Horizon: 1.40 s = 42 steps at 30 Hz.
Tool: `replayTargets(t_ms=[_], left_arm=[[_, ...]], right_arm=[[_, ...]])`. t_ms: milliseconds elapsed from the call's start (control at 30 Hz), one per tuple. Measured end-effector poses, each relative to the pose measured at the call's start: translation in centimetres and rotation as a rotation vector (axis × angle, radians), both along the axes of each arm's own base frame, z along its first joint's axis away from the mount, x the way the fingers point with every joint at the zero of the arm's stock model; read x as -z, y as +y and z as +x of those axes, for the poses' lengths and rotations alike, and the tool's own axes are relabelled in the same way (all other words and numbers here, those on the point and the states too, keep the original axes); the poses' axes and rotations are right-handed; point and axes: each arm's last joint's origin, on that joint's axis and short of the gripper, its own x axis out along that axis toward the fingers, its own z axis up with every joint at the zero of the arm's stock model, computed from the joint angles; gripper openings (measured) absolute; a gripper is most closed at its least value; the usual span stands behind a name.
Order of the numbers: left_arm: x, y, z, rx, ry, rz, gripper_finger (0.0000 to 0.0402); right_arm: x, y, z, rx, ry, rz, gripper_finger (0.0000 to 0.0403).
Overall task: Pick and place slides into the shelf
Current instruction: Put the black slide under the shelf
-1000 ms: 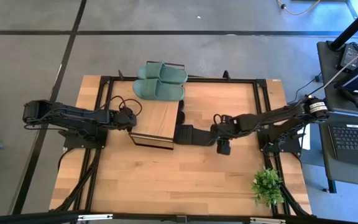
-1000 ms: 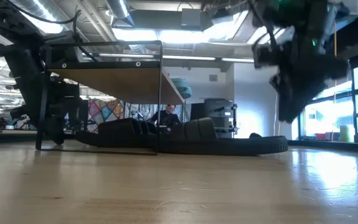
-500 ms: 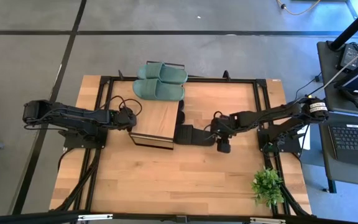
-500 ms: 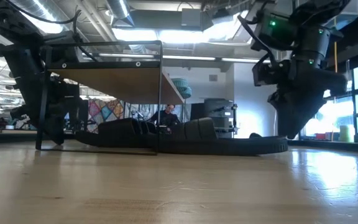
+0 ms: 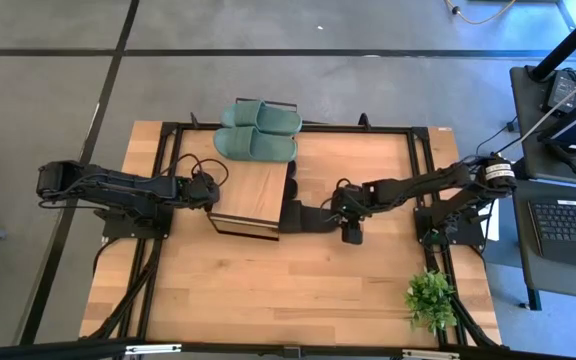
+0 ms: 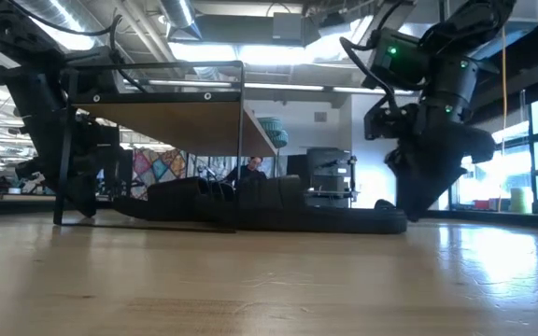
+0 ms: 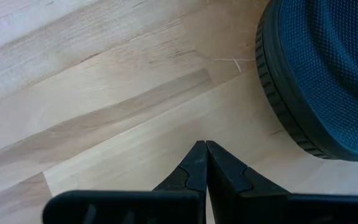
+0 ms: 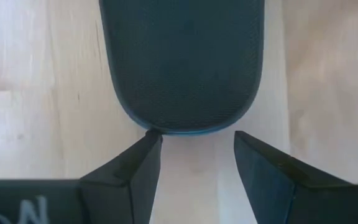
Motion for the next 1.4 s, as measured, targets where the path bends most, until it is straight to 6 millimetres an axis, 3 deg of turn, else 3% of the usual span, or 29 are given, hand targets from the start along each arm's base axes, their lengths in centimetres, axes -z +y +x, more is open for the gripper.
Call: replayTargets(t_ms=[533,833,1133,1400], left_arm=[[0.0,0.0,0.0,0.001,-0.003,0.002,0.0],[0.0,0.0,0.0,0.001,-0.004,0.002,0.0],[0.0,0.0,0.0,0.0,-0.004,0.002,0.0],[0.0,0.0,0.0,0.0,-0.003,0.002,0.0]], right_arm=[[-0.8,-2.3,1.5,-0.083,-0.159,-0.058,0.0202],[-1.2,-2.6,2.1,-0.117,-0.234,-0.067,0.0202],[-0.5,-2.8,0.8,-0.096,-0.093,-0.04,0.0202],[0.4,-2.8,1.7,-0.1,-0.125,-0.043,0.0202]])
